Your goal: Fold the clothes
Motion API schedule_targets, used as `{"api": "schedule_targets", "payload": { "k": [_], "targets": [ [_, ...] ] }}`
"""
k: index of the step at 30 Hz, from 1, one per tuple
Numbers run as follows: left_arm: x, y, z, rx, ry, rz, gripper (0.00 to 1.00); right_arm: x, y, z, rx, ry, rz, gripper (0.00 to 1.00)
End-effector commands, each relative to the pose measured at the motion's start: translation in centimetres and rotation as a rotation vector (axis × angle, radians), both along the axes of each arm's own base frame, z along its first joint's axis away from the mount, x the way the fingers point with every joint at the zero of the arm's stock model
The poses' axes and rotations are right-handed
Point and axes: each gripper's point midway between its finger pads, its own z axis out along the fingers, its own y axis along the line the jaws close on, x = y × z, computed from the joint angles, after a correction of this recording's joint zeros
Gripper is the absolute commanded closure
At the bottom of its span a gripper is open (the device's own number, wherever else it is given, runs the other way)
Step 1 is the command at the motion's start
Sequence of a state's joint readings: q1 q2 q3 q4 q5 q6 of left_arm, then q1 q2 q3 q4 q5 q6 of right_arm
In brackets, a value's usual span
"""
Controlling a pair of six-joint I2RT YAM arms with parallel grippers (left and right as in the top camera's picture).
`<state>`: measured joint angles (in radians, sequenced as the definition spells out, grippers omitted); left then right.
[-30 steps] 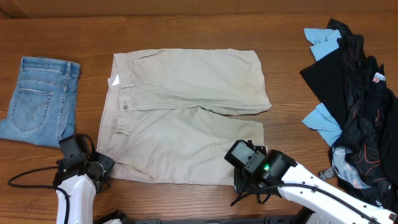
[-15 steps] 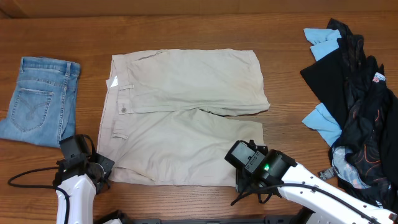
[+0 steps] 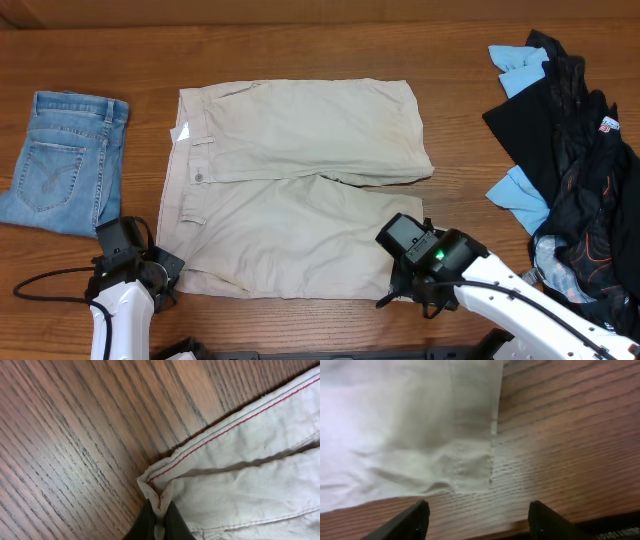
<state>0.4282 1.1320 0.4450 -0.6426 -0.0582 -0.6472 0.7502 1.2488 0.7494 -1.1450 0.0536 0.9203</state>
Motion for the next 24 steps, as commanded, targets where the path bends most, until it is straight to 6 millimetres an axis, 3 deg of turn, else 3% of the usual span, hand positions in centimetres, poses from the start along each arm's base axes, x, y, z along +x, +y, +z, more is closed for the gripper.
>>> {"api": "schedule_targets", "payload": {
  "k": [1, 4, 11, 14, 21, 24],
  "targets": [
    [-0.8, 0.3, -0.1, 0.021, 0.030, -0.008, 0.96, -0.3, 0.8, -0.3, 0.044, 0.030, -0.013, 0.35],
    [-0.8, 0.3, -0.1, 0.021, 0.030, -0.008, 0.96, -0.6, 1.3, -1.2, 0.064, 0.059, -0.042, 0.37],
    [-0.7, 0.4, -0.1, 0.023, 0.026, -0.008, 0.96, -2.2, 0.1, -3.5, 0.069, 0.158, -0.162, 0.36],
    [-0.6, 0.4, 0.0, 0.024, 0.023, -0.008, 0.96, -2.1, -0.1, -3.6, 0.080, 0.171, -0.172, 0.34],
    [-0.6, 0.4, -0.1, 0.024, 0.024, -0.009, 0.96, -1.8, 2.1, -3.4, 0.215, 0.191, -0.099, 0.31],
    [-0.7, 0.4, -0.1, 0.023, 0.026, -0.009, 0.96, -1.9, 2.0, -3.4, 0.211, 0.198, -0.101, 0.32]
  ]
}}
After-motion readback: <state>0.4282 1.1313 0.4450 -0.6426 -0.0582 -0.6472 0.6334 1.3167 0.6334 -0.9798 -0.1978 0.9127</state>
